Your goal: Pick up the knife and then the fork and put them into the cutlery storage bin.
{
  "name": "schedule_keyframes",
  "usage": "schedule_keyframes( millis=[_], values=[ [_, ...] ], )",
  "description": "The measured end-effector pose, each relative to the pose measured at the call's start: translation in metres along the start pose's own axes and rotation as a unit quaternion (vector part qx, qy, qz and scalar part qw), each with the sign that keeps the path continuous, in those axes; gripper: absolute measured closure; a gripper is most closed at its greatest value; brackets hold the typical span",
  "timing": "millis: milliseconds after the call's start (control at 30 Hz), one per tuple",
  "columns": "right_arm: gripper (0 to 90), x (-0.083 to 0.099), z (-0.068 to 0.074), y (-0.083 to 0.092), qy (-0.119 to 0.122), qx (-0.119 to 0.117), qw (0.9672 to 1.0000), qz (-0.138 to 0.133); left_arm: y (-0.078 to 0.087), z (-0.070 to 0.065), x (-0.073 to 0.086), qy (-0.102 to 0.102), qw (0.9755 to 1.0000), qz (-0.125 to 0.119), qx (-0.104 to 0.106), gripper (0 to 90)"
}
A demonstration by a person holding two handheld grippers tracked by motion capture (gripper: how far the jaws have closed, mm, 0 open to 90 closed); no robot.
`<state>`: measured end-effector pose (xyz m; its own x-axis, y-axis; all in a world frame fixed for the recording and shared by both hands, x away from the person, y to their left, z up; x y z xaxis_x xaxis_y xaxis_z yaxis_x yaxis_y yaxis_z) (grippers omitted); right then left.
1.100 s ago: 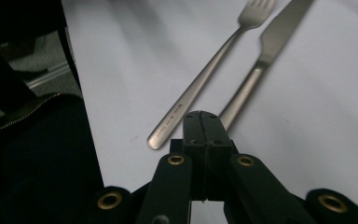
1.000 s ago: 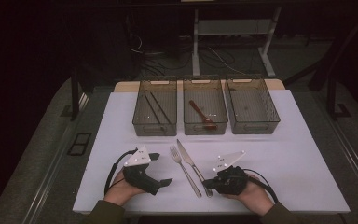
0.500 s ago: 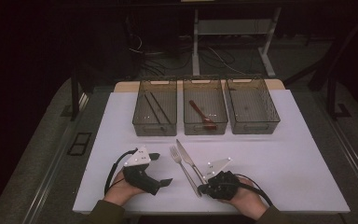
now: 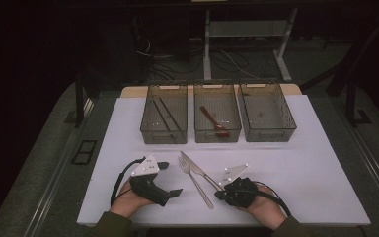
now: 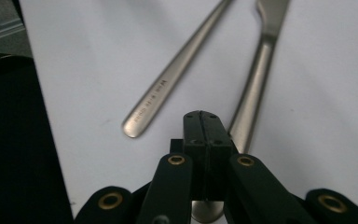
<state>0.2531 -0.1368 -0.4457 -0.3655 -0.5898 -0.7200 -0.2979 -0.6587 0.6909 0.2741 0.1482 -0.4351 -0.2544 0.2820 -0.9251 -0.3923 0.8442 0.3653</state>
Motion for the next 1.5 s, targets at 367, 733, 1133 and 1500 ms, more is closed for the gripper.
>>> schedule_keyframes(
  millis=[367,733,1133,1500],
  values=[
    [90.0,0.001,-0.018,0.012,-0.032,0.016,0.9993,-0.012,0.0,0.0,0.0,0.001,1.0,0.0,0.0,0.0],
    [61.2,-0.015,-0.035,0.023,-0.065,0.008,0.9976,-0.022,-0.001,0.0,0.0,0.003,1.0,0.0,-0.001,0.0],
    [57.8,-0.053,-0.042,-0.003,-0.075,0.01,0.9957,0.054,-0.001,-0.001,0.0,0.002,1.0,-0.001,0.0,0.0],
    [72.0,-0.069,-0.043,-0.034,-0.053,0.015,0.9892,0.136,-0.002,-0.001,0.0,0.003,1.0,-0.003,0.002,0.0]
  ],
)
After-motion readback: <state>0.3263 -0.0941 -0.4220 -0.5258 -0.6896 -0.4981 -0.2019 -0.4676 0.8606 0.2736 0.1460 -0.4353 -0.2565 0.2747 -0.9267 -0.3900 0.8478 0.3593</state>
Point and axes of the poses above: each handheld gripper's, and its own axes: y roughly backward along the jaws, x roughly out of its underside, z roughly to its left, the point moved 1 cm from there along -y, roughly forward along the jaws, and after that the axes turned 10 degrees about -z, right-handed, at the moved point
